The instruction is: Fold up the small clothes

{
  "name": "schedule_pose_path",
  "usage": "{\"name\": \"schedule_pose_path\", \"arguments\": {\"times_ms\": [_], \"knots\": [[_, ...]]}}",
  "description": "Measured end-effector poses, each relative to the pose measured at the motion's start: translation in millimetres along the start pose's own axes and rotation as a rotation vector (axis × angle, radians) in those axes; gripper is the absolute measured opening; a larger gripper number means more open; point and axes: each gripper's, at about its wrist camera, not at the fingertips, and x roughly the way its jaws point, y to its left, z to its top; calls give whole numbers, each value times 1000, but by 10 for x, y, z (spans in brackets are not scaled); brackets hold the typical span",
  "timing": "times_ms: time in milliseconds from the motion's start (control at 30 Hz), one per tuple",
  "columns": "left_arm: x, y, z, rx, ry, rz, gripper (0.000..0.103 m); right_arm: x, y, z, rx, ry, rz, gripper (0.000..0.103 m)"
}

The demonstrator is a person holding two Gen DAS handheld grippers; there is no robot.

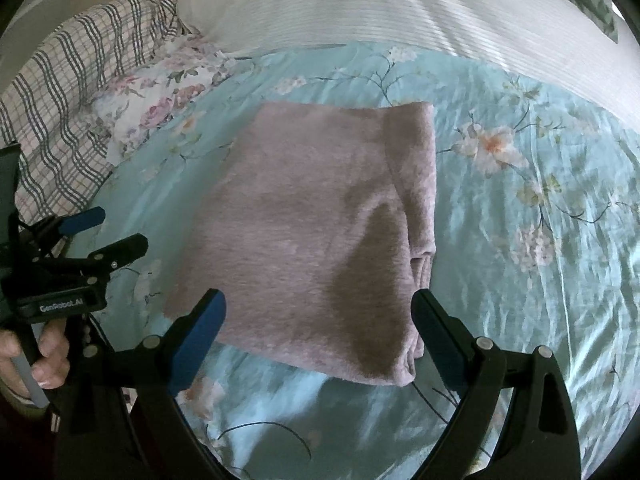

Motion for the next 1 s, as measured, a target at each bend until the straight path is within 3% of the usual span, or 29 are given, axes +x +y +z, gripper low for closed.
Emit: {"name": "schedule_pose_path", "arguments": {"times_ms": [1000], "knots": [[-211, -119, -103, 42, -40, -5, 94, -148, 47, -105, 2, -19, -10, 94]]}}
